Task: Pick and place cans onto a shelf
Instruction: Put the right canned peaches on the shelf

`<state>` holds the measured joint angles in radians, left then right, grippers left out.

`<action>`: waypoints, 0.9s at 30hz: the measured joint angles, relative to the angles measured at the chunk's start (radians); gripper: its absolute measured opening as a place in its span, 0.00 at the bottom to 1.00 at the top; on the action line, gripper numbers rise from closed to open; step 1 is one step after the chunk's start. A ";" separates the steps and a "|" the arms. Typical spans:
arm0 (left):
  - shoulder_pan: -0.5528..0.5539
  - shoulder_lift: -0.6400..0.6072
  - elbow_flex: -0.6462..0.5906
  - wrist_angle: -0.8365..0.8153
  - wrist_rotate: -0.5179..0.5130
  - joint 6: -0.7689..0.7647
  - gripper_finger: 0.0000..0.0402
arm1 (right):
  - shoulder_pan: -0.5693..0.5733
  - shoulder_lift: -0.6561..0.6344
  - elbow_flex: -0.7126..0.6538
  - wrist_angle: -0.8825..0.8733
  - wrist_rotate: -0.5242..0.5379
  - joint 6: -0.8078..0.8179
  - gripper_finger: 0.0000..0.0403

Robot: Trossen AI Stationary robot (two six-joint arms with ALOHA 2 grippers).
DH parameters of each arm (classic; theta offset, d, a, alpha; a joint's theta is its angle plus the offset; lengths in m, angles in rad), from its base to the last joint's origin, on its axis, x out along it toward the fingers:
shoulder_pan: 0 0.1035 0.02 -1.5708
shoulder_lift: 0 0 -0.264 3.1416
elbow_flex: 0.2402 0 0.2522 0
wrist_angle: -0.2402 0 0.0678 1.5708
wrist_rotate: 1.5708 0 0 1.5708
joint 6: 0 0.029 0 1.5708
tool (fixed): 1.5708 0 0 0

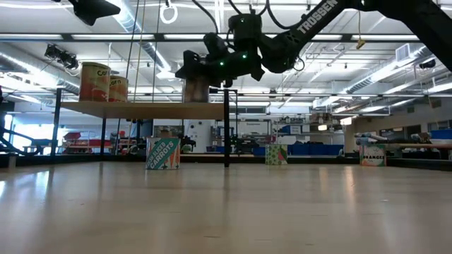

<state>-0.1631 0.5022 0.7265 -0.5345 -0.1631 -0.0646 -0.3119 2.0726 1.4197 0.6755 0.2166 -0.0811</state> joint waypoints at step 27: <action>0.000 0.000 0.000 -0.019 0.003 -0.028 0.89 | -0.041 -0.246 0.000 -0.364 -0.002 0.044 0.89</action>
<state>-0.1634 0.5026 0.7265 -0.5536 -0.1604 -0.0930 -0.3529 1.8269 1.4197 0.3115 0.2142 -0.0369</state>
